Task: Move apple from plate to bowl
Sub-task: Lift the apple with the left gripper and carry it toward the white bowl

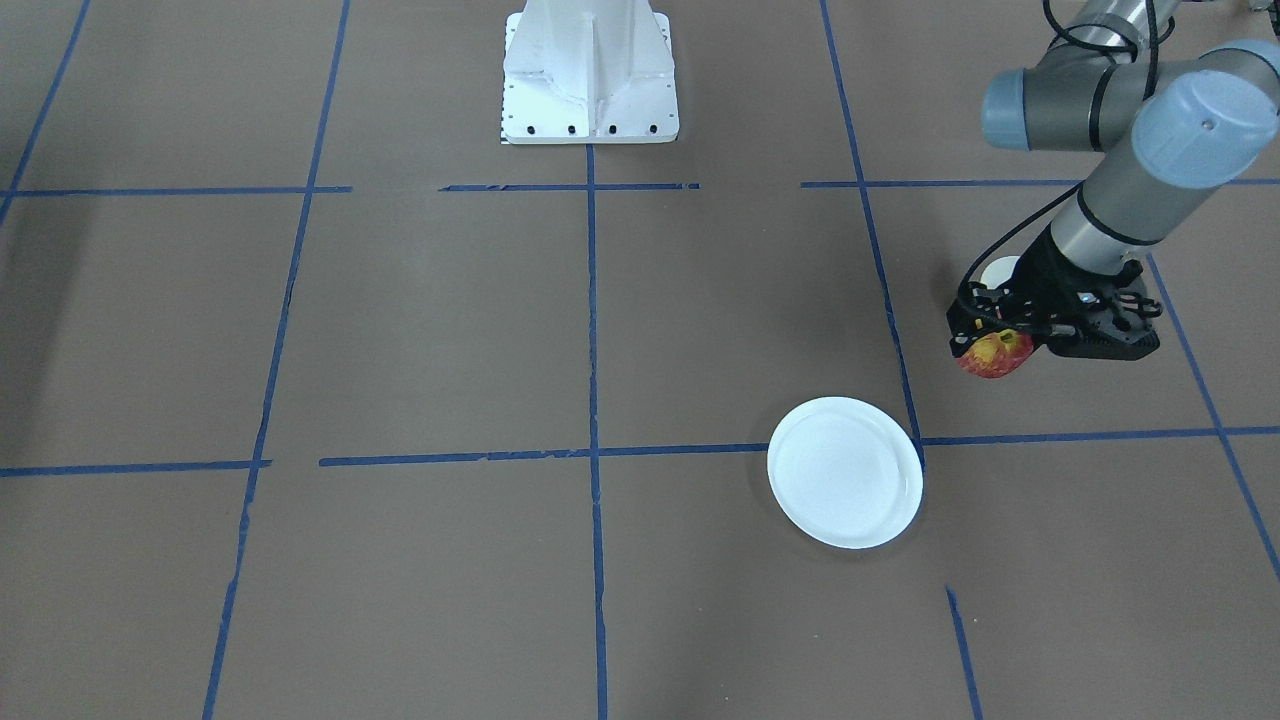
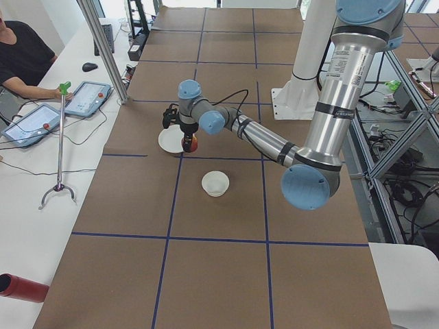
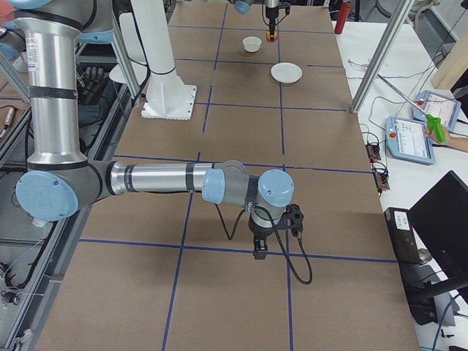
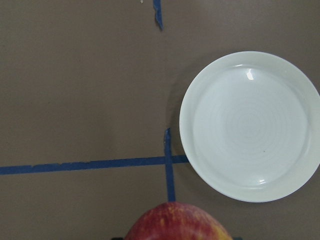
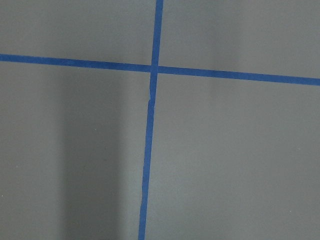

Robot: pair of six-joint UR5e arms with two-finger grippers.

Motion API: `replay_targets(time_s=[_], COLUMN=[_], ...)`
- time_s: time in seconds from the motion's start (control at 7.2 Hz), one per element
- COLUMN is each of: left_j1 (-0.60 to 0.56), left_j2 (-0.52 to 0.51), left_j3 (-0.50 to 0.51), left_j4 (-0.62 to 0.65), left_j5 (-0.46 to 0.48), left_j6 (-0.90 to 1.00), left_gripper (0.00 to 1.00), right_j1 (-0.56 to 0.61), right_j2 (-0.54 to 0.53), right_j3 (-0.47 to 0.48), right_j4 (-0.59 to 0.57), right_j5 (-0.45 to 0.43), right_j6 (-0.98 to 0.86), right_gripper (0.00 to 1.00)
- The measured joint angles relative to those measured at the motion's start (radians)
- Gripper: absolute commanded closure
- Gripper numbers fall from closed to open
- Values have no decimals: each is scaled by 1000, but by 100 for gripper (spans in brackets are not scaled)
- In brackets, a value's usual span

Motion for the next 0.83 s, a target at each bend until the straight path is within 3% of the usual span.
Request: replay_targets(time_s=[0.28,0.83], left_j1=[0,93], left_j2=[150,235], left_j3=[-30,-30], left_j4=[-151,-223], left_j5=[47,89], left_j6=[-7,-78], left_gripper=[100,100], right_j1=[0,0], right_j2=[0,0], right_j3=[0,0], right_j4=[0,1], right_j5=[0,0], right_j6=[0,0], right_gripper=[0,0])
